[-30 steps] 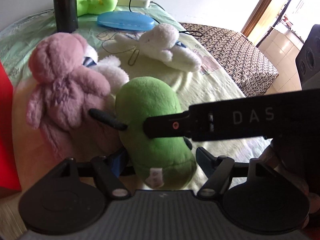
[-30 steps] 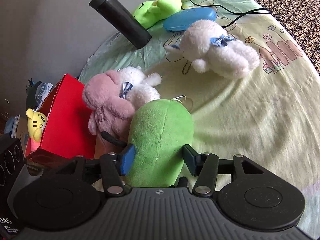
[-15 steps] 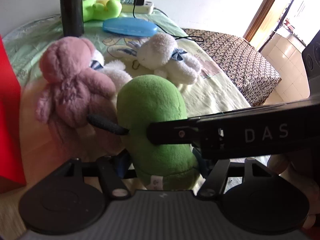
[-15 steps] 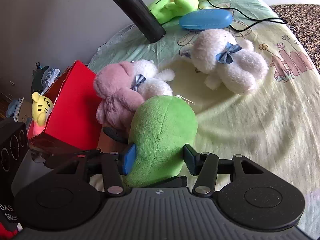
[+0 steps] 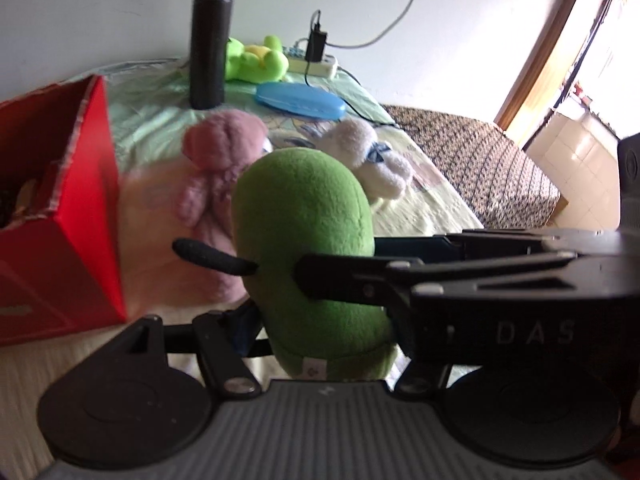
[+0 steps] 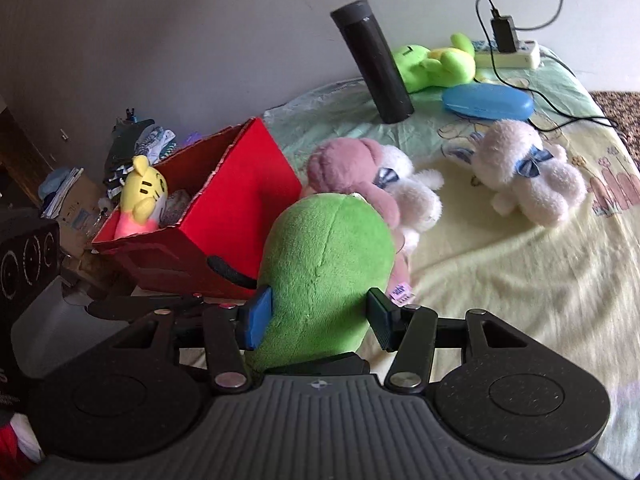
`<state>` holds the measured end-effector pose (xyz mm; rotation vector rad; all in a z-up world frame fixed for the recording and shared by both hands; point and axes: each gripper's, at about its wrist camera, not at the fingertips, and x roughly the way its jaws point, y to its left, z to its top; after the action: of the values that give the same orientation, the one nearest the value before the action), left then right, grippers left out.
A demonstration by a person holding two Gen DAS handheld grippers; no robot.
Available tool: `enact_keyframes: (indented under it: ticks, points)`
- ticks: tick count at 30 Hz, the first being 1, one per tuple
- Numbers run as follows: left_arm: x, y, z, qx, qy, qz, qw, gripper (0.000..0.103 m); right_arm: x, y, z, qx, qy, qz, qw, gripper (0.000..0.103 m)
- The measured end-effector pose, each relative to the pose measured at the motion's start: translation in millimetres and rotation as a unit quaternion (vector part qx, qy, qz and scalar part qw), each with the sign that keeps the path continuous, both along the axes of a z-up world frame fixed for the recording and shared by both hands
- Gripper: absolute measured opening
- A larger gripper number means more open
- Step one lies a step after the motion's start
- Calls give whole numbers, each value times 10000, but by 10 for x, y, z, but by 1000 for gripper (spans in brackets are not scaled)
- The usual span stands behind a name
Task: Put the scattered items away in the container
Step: 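Lift the green plush and carry it toward the red box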
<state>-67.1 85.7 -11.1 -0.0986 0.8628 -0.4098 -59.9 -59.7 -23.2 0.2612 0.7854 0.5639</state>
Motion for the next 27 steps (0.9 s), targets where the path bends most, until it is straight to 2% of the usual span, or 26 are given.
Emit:
enact_keyframes:
  ticks: [9, 13, 21, 27]
  points:
    - [-63, 704, 563, -107, -719, -85, 9973, 67, -49, 494, 392, 562, -640, -259, 9960, 55]
    - [-2, 1069, 701, -94, -940, -109, 9955, 67, 16, 792, 523, 758, -831, -383, 9929, 55]
    - [249, 1760, 734, 56, -1120, 28, 9937, 67, 277, 1500, 614, 746, -1100, -374, 9904, 55]
    - [538, 2130, 509, 243, -843, 156, 9960, 67, 538, 1943, 484, 704, -883, -452, 9926, 55]
